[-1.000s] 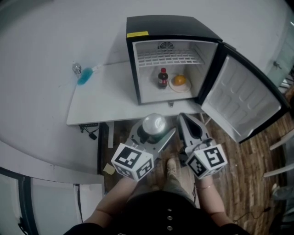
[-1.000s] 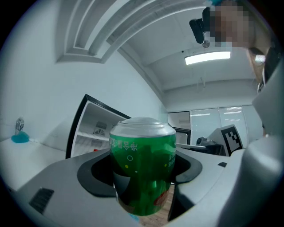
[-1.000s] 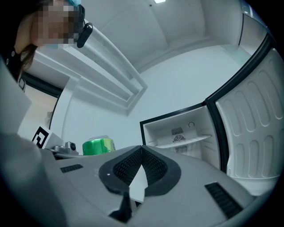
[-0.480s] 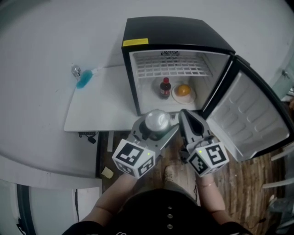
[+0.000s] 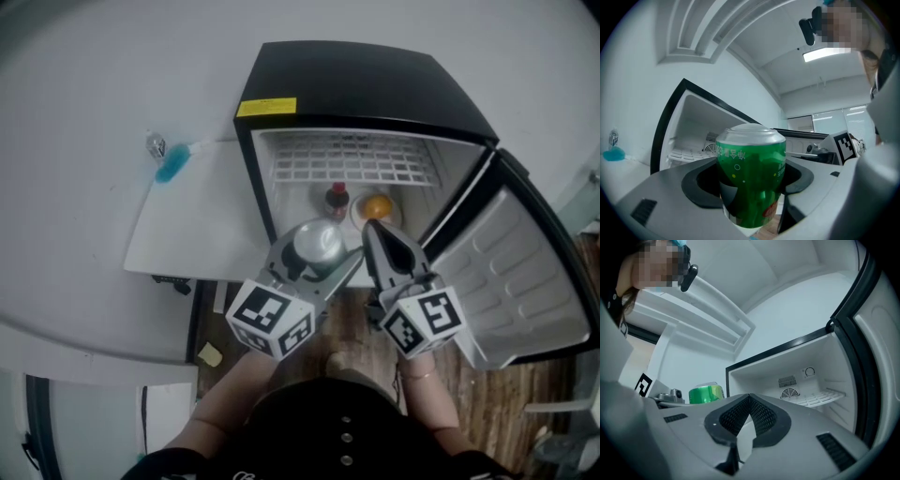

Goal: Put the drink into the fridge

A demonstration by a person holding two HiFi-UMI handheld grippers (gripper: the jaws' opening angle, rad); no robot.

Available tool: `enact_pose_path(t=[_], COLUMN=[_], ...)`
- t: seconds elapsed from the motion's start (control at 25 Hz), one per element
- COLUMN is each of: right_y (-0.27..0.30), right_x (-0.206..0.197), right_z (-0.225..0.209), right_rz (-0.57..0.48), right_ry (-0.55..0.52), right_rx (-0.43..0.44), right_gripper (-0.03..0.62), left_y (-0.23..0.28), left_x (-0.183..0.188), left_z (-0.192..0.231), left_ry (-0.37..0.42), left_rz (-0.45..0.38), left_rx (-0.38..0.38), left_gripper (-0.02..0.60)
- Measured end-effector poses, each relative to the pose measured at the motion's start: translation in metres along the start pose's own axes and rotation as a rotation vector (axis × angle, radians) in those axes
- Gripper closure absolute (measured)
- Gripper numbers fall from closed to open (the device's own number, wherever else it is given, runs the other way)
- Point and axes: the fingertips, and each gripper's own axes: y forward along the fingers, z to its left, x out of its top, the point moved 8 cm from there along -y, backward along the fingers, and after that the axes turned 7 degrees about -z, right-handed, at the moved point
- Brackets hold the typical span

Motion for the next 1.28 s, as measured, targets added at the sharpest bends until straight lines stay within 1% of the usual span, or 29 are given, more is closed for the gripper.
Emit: enact_pose_path(t=[0.28, 0.56, 0.88, 1.28], right_y=[0.016, 0.024, 0.027, 0.031], right_x=[0.001, 0.001, -0.001, -0.004], right_z=[-0.029, -0.049, -0.063, -0.068], right_rz=[-0.01, -0.015, -0.016, -0.017], right_ry=[0.011, 0.029, 0.044, 0.07], right_rx=[0.042, 0.08, 0.124, 0.147], right_gripper=[0.585, 0.585, 0.585, 0.585], left_y=[0.026, 0.043, 0.054, 0.056], left_x=[-0.004, -0.007, -0.012, -0.011], left_z=[0.007, 0.007, 0.005, 0.007], left_ry=[0.005, 0.017, 0.019, 0.026], left_rz=[-0.014, -0.021, -0.031, -0.023], left_rx=[0.053, 0.098, 0.146, 0.177], left_gripper=[0.238, 0.238, 0.238, 0.238])
